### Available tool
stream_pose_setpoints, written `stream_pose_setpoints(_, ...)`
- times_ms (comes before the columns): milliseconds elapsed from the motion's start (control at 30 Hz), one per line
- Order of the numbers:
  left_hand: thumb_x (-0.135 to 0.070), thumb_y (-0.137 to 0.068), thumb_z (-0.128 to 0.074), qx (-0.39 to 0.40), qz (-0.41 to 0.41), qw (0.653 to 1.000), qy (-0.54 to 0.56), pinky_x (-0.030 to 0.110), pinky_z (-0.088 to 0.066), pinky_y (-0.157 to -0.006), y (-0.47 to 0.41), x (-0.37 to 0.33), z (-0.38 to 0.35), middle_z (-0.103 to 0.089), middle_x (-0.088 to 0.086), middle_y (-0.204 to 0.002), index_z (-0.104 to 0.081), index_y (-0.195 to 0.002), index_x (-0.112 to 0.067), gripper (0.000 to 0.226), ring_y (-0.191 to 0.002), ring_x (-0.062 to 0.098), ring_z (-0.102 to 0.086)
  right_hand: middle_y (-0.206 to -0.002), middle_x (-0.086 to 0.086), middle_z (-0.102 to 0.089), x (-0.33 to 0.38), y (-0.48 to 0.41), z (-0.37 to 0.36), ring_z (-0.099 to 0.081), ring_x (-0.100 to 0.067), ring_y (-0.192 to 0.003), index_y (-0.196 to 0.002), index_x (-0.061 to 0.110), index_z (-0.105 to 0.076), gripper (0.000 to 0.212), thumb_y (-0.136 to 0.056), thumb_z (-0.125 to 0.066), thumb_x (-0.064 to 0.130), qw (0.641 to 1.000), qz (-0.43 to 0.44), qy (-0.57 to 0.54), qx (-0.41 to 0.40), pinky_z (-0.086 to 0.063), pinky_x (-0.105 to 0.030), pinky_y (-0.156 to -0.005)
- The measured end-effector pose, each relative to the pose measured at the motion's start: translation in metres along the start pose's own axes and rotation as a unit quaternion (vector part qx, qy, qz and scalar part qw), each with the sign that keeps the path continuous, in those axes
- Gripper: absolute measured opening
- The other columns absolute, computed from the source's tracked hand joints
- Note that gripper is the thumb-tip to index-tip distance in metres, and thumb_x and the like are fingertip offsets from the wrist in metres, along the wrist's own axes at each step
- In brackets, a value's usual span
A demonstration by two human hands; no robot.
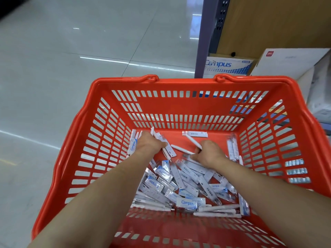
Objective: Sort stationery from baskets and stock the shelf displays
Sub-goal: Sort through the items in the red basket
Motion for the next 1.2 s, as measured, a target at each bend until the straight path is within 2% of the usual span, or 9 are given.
stream_pose_setpoints(167, -0.011, -0.088, -0.06, 0.075, 0.047, 0.99, 0.108, 0.023, -0.033, -0.046, 0.01, 0.0, -0.004, -0.049, 0.008, -0.065, -0.054, -0.091, -0.003, 0.01, -0.05, 0.016, -0.044, -0.079, -0.004, -0.053, 0.014, 0.011, 0.007, -0.05, -0.015, -0.059, -0.107, 0.01, -0.056, 0.015, -0.098, -0.056, 0.022, 0.977, 0.013, -0.201, 0.064, -0.044, -0.029, -0.049)
stream_pose_setpoints(333, -0.005, -0.094, -0.051, 0.219, 0.049, 0.924, 0.31, 0.025, -0.043, -0.051, 0.057, -0.037, -0.015, -0.054, 0.01, -0.074, -0.055, -0.095, 0.004, 0.009, -0.051, 0.015, -0.046, -0.106, -0.018, -0.065, 0.037, 0.035, -0.008, -0.069, -0.038, -0.095, -0.109, 0.001, -0.057, 0.017, -0.101, -0.048, 0.014, 0.83, -0.067, -0.483, 0.269, -0.054, -0.057, -0.085)
stream_pose_setpoints(433, -0.005, -0.097, -0.048, 0.231, 0.03, 0.896, 0.379, 0.035, -0.046, -0.058, 0.08, -0.056, -0.025, -0.049, 0.01, -0.063, -0.049, -0.092, 0.0, 0.007, -0.048, 0.019, -0.049, -0.084, -0.015, -0.063, 0.049, 0.049, -0.01, -0.065, -0.034, -0.083, -0.088, 0.001, -0.06, 0.023, -0.098, -0.042, 0.01, 0.782, -0.054, -0.535, 0.315, -0.055, -0.056, -0.083)
stream_pose_setpoints(533, -0.008, -0.1, -0.045, 0.22, -0.008, 0.906, 0.361, 0.036, -0.047, -0.057, 0.094, -0.063, -0.029, -0.049, 0.01, -0.064, -0.048, -0.093, -0.005, 0.008, -0.052, 0.02, -0.05, -0.082, -0.014, -0.066, 0.045, 0.053, -0.009, -0.066, -0.036, -0.094, -0.091, 0.003, -0.059, 0.026, -0.098, -0.037, 0.016, 0.764, -0.065, -0.563, 0.307, -0.057, -0.054, -0.078)
stream_pose_setpoints(667, -0.01, -0.102, -0.045, 0.265, -0.114, 0.926, 0.243, 0.047, -0.052, -0.083, 0.105, -0.074, -0.034, -0.058, 0.011, -0.082, -0.056, -0.099, -0.004, 0.012, -0.076, 0.023, -0.057, -0.076, -0.01, -0.062, 0.035, 0.059, -0.008, -0.064, -0.022, -0.066, -0.098, 0.006, -0.063, 0.052, -0.096, -0.045, 0.055, 0.765, -0.062, -0.556, 0.319, -0.058, -0.041, -0.069)
stream_pose_setpoints(800, -0.021, -0.097, -0.058, 0.305, -0.154, 0.916, 0.21, 0.028, -0.053, -0.063, 0.105, -0.08, -0.029, -0.068, 0.007, -0.088, -0.061, -0.11, 0.0, 0.024, -0.074, 0.019, -0.066, -0.077, -0.009, -0.053, 0.031, 0.061, 0.003, -0.051, -0.016, -0.056, -0.119, 0.01, -0.058, 0.063, -0.084, -0.052, 0.062, 0.746, -0.05, -0.588, 0.308, -0.049, -0.028, -0.045)
stream_pose_setpoints(933, -0.031, -0.089, -0.067, 0.299, -0.227, 0.919, 0.117, 0.019, -0.048, -0.058, 0.108, -0.088, -0.022, -0.073, -0.001, -0.09, -0.069, -0.102, -0.011, 0.024, -0.077, 0.014, -0.069, -0.096, -0.012, -0.067, 0.024, 0.062, 0.021, -0.038, -0.007, -0.043, -0.124, 0.021, -0.06, 0.065, -0.076, -0.058, 0.064, 0.808, -0.028, -0.523, 0.269, -0.03, -0.015, -0.034)
stream_pose_setpoints(1067, -0.022, -0.081, -0.077, 0.304, -0.304, 0.902, -0.032, 0.013, -0.042, -0.059, 0.106, -0.083, -0.025, -0.06, -0.01, -0.064, -0.061, -0.068, -0.017, 0.021, -0.056, 0.0, -0.053, -0.06, 0.002, -0.053, 0.027, 0.069, 0.044, -0.039, -0.008, -0.044, -0.111, 0.017, -0.062, 0.047, -0.086, -0.059, 0.057, 0.921, 0.031, -0.324, 0.213, -0.03, -0.018, -0.037)
stream_pose_setpoints(1200, -0.041, -0.075, -0.08, 0.279, -0.397, 0.791, -0.372, 0.029, -0.045, -0.088, 0.11, -0.048, -0.068, -0.061, 0.001, -0.119, -0.064, -0.116, -0.025, 0.047, -0.107, 0.017, -0.055, -0.056, 0.0, -0.049, 0.014, 0.062, 0.062, -0.044, -0.013, -0.043, -0.096, 0.013, -0.056, 0.022, -0.091, -0.067, 0.032, 0.973, 0.05, -0.187, 0.124, -0.037, -0.023, -0.04)
Point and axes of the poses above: each hand's wrist, its own y-axis away from the middle knuckle, its own z-axis out of the back of the hand, x = y × z, the point moved 7 cm from there along -y, towards the middle knuckle
